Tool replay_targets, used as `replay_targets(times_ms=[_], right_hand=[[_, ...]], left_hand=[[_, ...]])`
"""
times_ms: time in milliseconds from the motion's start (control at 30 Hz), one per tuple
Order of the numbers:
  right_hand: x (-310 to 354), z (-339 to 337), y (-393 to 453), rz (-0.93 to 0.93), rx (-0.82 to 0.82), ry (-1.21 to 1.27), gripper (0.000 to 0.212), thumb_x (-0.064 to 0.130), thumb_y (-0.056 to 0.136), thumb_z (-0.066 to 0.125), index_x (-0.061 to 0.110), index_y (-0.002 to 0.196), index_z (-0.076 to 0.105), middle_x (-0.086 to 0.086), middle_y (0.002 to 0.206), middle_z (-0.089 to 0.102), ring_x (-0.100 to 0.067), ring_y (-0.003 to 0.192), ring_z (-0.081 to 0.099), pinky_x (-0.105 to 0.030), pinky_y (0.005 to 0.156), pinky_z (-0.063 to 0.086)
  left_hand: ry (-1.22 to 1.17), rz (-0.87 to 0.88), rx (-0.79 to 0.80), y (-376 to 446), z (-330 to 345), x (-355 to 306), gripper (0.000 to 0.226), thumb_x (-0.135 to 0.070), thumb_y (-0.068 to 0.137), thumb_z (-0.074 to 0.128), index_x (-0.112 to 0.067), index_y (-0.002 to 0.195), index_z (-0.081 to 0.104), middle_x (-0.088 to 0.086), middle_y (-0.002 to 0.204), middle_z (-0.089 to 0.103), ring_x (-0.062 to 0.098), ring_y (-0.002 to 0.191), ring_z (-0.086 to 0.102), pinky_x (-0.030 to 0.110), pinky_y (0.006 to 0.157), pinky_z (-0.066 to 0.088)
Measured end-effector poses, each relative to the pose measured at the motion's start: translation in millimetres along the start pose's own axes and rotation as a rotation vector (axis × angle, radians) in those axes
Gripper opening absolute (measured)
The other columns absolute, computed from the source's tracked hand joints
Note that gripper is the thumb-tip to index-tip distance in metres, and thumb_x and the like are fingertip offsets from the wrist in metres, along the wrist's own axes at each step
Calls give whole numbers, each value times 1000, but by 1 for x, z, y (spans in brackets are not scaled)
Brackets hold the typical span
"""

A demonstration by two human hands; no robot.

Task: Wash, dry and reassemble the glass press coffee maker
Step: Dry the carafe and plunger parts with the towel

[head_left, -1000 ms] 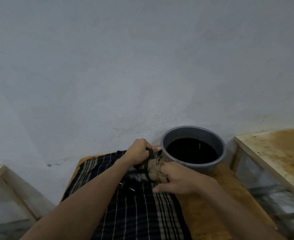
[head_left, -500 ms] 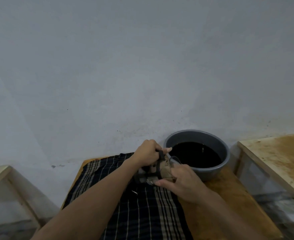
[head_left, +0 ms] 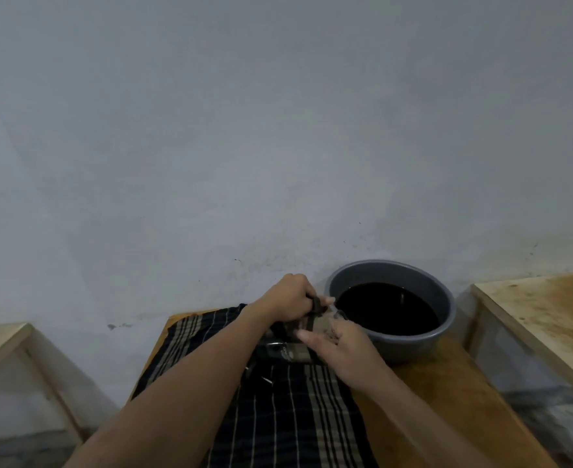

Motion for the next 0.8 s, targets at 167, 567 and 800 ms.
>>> replay_targets(times_ms=[167,567,800], right_hand=[[4,-9,3,-156,367,-514,43,48,82,67,24,117,57,8,111,60,-7,97,57,-31,83,53],[-7,6,-1,200,109,232,15,13,84,71,21,97,70,9,96,72,-2,96,66,-19,84,49],[-28,5,-7,-66,422,-553,54,21,77,76,32,124,51,12,123,55,-6,113,52,-29,96,49]], left_hand=[[-44,-4,88,0,-6,3,58,-41,88,64,-15,42,41,4,43,34,17,42,31,26,48,28],[181,-16,-37,-6,5,2,25,-6,85,54,-5,63,66,9,58,57,29,60,55,35,58,47],[221,-43,91,-9,14,8,48,-39,90,61,-13,51,56,0,50,50,18,49,47,28,51,39]])
Point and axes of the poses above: each hand's wrist, its own y-axis towards the middle knuckle, its own z-axis out of the palm, x = y × z, the point moved 2 cm from there along y, towards the middle knuckle
